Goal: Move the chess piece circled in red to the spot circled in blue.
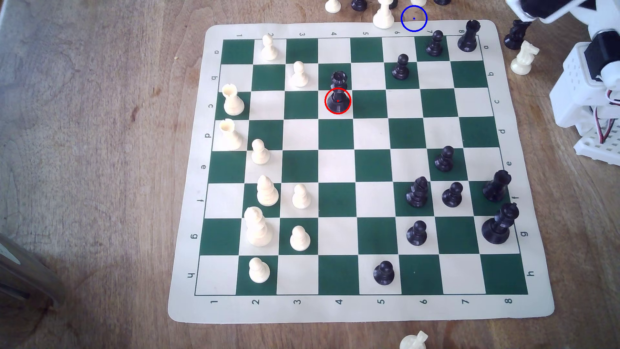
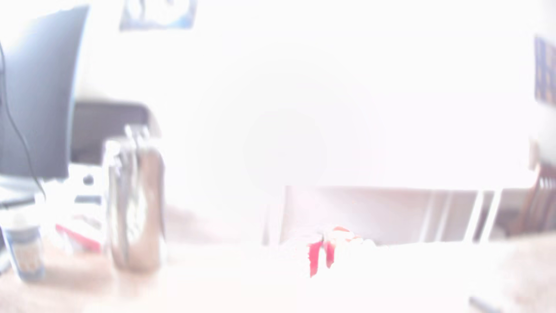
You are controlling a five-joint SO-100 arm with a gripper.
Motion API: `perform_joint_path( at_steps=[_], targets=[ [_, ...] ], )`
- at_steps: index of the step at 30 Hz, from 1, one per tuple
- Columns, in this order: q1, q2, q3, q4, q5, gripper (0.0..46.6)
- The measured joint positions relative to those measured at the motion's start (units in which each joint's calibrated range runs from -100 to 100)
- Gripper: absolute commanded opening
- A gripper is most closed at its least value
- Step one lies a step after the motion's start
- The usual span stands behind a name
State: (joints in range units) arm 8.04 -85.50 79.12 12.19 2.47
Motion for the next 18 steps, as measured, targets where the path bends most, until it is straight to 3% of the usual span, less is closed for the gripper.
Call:
perform_joint_path(
  at_steps=[4,6,11,18],
  targets=[
    [6.56,16.84,-16.72,22.47,-1.66,3.1],
    [6.78,23.71,-22.23,28.05,-2.3,2.9],
    [4.94,46.42,-41.93,42.71,-4.54,3.7],
    [-0.15,57.23,-57.84,45.9,-7.52,6.5]
  ],
)
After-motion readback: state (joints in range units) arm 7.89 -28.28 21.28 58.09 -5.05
